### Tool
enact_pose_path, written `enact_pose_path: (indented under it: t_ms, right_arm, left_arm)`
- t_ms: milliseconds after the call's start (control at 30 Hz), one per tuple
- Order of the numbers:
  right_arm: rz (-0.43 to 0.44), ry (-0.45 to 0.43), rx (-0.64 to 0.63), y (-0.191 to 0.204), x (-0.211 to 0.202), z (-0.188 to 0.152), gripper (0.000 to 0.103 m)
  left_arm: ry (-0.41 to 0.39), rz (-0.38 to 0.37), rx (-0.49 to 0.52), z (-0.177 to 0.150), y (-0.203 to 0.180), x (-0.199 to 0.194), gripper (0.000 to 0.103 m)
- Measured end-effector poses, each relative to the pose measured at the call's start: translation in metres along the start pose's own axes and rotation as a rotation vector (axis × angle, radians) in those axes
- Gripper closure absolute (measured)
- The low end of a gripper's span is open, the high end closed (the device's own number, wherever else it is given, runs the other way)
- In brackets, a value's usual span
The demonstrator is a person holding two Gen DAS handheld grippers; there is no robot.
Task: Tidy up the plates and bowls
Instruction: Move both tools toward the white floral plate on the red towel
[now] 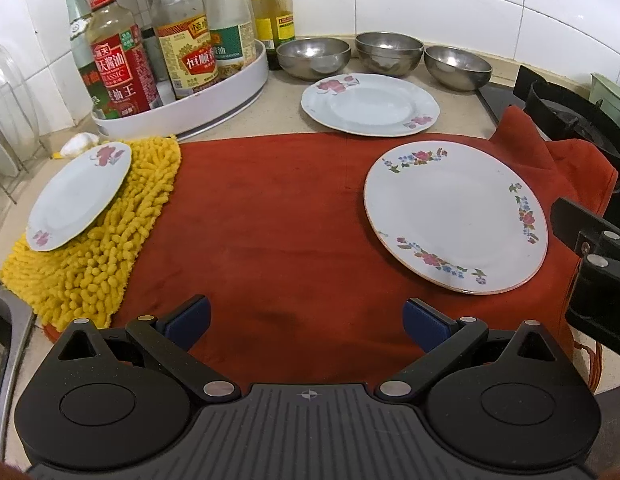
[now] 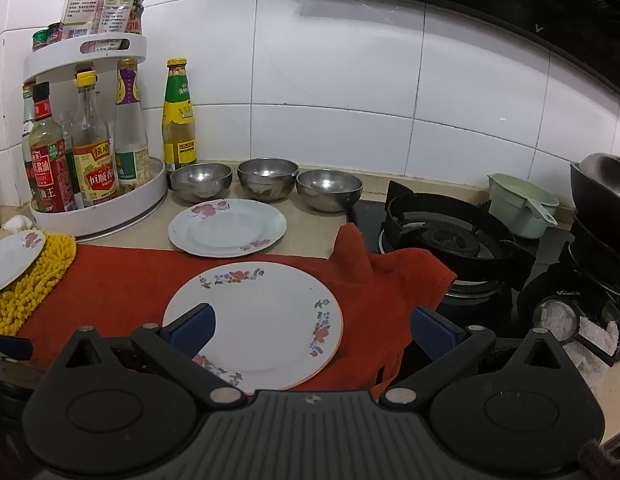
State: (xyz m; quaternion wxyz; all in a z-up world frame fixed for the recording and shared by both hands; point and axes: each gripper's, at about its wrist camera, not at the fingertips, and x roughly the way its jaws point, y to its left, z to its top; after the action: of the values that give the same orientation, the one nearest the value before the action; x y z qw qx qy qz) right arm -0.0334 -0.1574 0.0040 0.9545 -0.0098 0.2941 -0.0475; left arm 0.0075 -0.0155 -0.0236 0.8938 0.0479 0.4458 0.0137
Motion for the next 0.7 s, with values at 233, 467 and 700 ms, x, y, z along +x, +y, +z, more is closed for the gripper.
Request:
enact_pose_path:
  t_ms: [233,467,700]
  right_arm:
    - [-0.005,0.007,0.001,-0.0003,0.0025,-0.0011,0.003]
    - [-0.008,0.010,0.001,-0.0007,0.0032,-0.0027,0.003]
    - [-0.011,0.011,0.003,-0.0025,0.0039,-0.0034,0.003]
  left_arm:
    - [-0.003,0.001,0.003,0.0009,0.0004,0.0009,0.000]
    - [-0.006,-0.002,0.011,-0.0018,0.0011,0.0010,0.000]
    - [-0.011,0.003,0.020,-0.0035,-0.0004,0.0004,0.000]
